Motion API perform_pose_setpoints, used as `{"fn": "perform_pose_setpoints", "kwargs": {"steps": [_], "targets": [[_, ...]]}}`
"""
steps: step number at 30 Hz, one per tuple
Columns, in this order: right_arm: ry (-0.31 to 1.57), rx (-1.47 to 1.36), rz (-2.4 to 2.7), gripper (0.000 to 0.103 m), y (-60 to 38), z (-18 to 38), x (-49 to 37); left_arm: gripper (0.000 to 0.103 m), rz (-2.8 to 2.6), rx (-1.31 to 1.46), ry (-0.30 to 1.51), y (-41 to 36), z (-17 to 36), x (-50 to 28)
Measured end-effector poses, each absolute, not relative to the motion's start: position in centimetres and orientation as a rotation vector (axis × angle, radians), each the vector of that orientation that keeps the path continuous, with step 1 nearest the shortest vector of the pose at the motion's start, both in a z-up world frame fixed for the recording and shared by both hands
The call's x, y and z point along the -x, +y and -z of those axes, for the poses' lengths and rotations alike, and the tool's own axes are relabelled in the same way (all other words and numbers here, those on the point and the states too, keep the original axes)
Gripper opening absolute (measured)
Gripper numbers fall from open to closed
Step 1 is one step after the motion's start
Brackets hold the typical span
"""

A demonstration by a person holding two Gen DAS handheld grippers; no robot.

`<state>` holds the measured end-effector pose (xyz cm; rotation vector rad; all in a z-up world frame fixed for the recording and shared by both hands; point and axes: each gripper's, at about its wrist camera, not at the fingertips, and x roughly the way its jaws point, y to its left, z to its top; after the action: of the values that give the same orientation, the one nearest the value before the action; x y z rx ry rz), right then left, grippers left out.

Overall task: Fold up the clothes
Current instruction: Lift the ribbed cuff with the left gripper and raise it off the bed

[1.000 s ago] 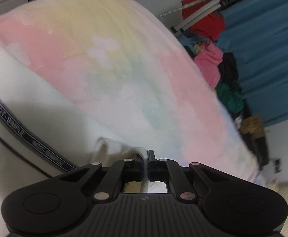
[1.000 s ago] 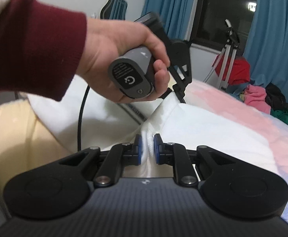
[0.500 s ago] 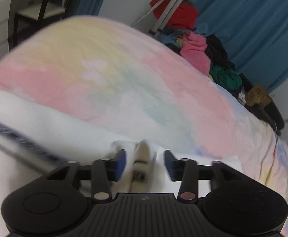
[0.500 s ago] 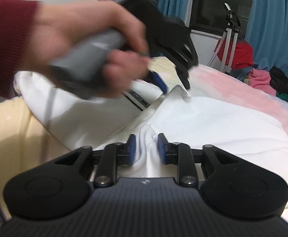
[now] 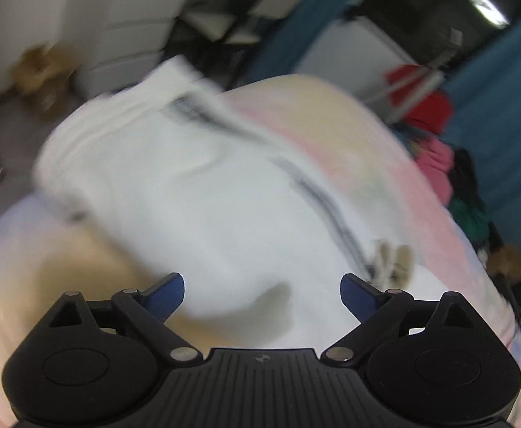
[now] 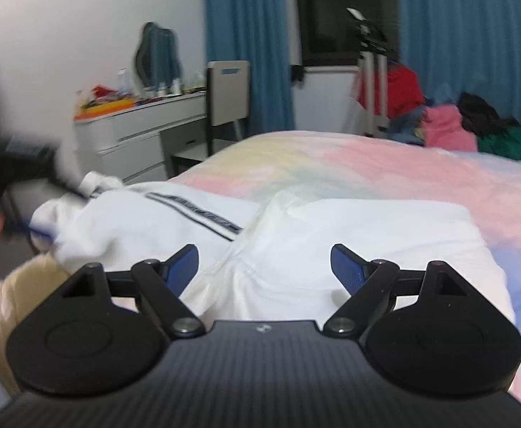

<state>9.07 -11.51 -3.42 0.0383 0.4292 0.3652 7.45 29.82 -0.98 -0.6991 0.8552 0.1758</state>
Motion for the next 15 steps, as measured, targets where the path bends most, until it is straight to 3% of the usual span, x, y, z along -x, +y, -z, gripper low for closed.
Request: {"fn": "perform_pose_setpoints", "kwargs": {"steps": [5, 10, 15], "targets": [[0.513, -0.106, -0.282, 0.083, -13.4, 3.7, -9.7, 0.088, -0.239, 0.950, 0.890, 34.0, 4.7, -7.1], [0.544, -0.132, -0.164, 0.083, -15.0, 4.1, -9.7, 0.085, -0.325, 1.075, 0.763, 37.4, 5.9, -8.1], [0.544, -0.155, -0.166, 0.083, -15.2, 4.6, -10.6, 0.064, -0.470, 1.037, 0.632, 39.1, 6.1, -8.9]]}}
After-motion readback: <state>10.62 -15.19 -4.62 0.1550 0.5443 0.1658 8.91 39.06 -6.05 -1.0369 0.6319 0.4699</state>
